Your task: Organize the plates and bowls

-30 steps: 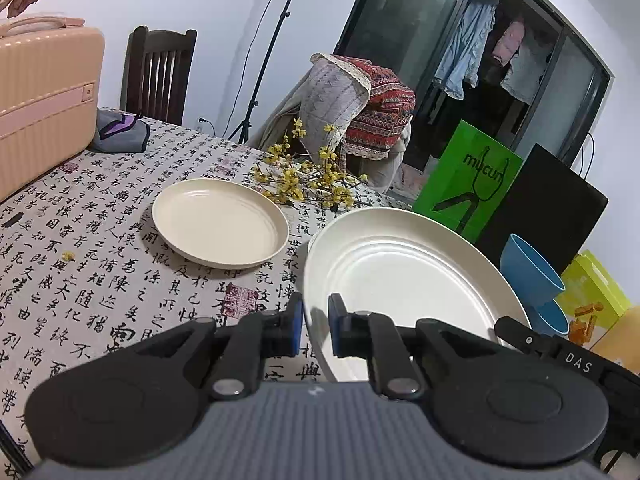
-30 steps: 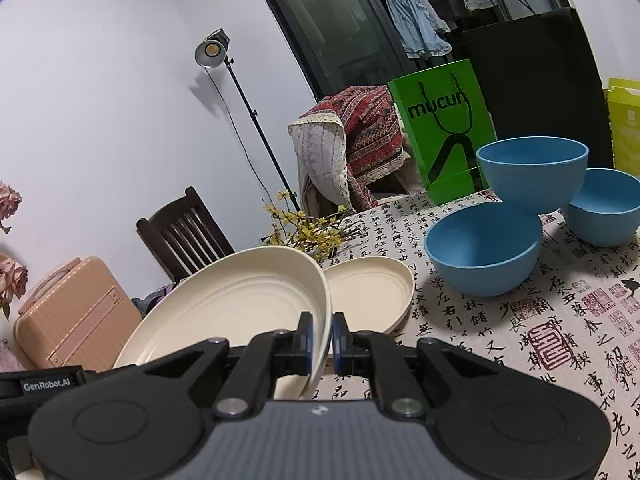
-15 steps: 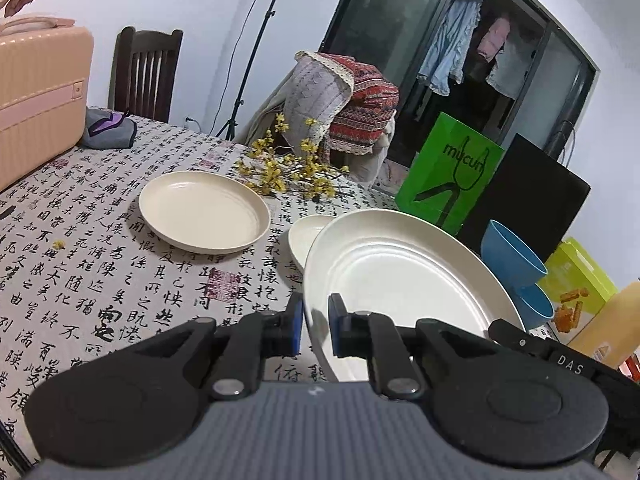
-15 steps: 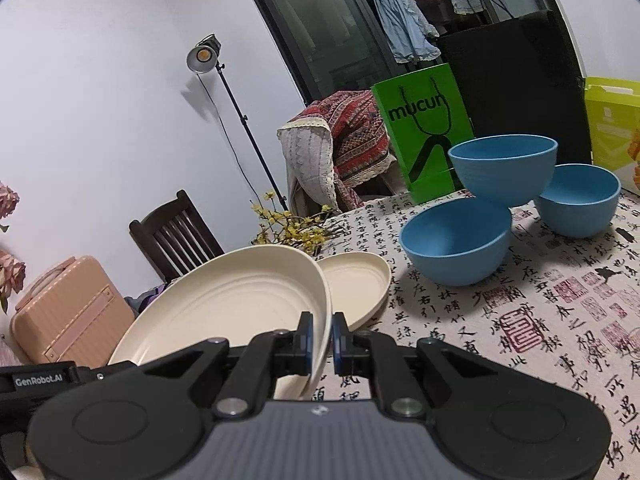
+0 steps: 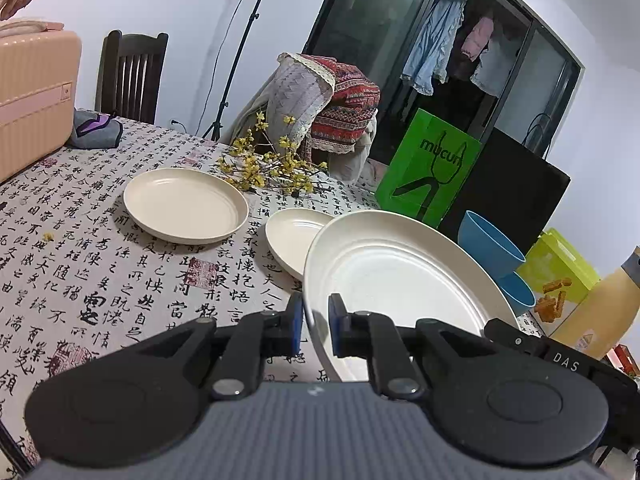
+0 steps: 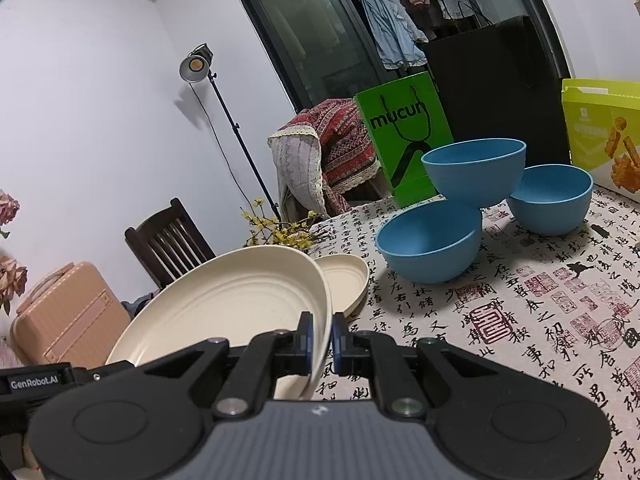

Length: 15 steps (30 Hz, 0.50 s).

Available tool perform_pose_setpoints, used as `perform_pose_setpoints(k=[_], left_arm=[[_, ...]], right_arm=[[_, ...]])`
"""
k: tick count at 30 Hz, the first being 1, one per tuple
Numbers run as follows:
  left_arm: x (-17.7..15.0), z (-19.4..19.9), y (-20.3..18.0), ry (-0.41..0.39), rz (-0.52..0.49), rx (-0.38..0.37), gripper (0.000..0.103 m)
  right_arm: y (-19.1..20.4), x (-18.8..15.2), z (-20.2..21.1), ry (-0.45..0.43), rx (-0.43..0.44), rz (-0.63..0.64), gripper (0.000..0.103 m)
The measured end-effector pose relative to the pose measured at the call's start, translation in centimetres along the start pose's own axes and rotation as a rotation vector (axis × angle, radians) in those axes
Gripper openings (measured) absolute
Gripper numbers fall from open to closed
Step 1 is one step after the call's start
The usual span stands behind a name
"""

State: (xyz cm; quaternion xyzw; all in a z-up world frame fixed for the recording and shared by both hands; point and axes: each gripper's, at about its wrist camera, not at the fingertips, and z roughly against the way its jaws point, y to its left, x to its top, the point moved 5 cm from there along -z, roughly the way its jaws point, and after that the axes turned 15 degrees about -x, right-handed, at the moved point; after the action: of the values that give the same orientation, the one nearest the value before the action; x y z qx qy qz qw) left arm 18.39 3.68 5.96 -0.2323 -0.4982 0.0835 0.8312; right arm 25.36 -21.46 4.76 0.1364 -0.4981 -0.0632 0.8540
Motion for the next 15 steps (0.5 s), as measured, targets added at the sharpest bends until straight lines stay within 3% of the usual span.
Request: perform_pose_setpoints(k=[15], left_arm=[[-1.3, 0.9, -1.0, -0.003, -0.009, -0.031, 0.014]], right_arm=[[-1.3, -0.6, 1.9, -0.016, -0.006, -0.004, 0.009]])
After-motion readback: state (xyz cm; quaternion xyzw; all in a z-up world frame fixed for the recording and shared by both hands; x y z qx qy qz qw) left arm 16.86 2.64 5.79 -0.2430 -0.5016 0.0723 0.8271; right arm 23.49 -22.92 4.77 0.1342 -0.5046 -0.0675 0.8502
